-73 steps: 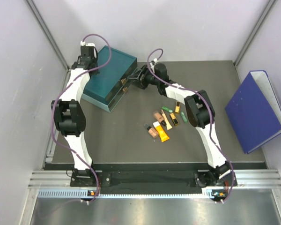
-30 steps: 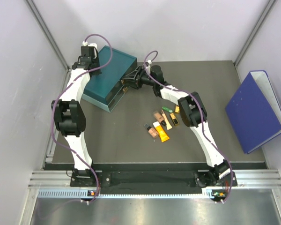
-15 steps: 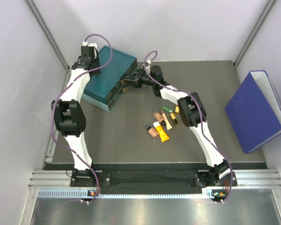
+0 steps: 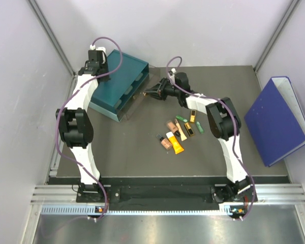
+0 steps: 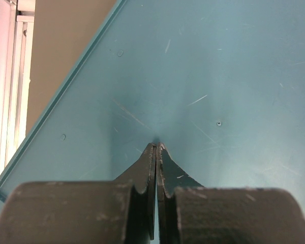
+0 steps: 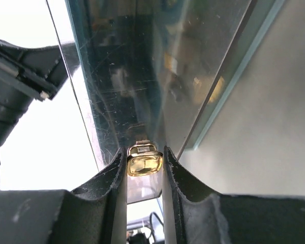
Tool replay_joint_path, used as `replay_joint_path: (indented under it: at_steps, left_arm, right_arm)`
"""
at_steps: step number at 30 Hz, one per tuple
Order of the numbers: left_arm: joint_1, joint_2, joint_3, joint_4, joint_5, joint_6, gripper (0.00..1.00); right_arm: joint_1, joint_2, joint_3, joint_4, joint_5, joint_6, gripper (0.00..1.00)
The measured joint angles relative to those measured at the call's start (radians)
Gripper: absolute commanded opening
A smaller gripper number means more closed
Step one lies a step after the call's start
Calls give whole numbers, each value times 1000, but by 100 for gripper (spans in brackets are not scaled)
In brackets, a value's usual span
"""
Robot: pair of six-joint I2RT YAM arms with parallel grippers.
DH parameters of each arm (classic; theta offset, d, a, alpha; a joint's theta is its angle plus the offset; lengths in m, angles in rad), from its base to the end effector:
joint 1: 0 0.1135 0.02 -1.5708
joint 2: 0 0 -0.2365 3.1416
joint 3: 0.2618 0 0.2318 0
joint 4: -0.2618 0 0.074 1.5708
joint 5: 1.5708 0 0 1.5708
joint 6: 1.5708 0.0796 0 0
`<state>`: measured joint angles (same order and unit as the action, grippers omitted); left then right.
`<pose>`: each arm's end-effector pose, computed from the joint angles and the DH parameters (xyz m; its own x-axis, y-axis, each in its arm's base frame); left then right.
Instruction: Organize the makeup
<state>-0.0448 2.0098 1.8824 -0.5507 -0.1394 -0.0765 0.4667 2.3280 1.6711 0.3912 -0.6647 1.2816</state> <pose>0.4693 -0.0100 0.2628 -0.6200 -0.0480 -0.7832 -0.1114 0.9934 0.0274 0.4497 0.2815 0.1603 -0.9158 0.3834 -0.1199 -0.0278 0.2373 0.9710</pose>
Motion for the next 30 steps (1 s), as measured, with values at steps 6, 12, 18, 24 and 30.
replay_joint_path:
  at_steps: [6, 12, 18, 24, 30]
  left_arm:
    - [0, 0, 0, 0, -3, 0, 0]
    - [0, 0, 0, 1, -3, -3, 0]
    - [-4, 0, 0, 2, -2, -3, 0]
    - [-4, 0, 0, 2, 1, -3, 0]
    - [-4, 0, -2, 3, 1, -3, 0]
  right_arm:
    - [-41, -110, -140, -61, -35, -59, 0]
    - [-62, -151, -153, -176, -71, -162, 3]
    - [-66, -153, -137, -241, -113, -219, 58]
    - [-82, -154, -36, -537, -107, -423, 68]
    - [-123, -199, 0, -850, -43, -675, 69]
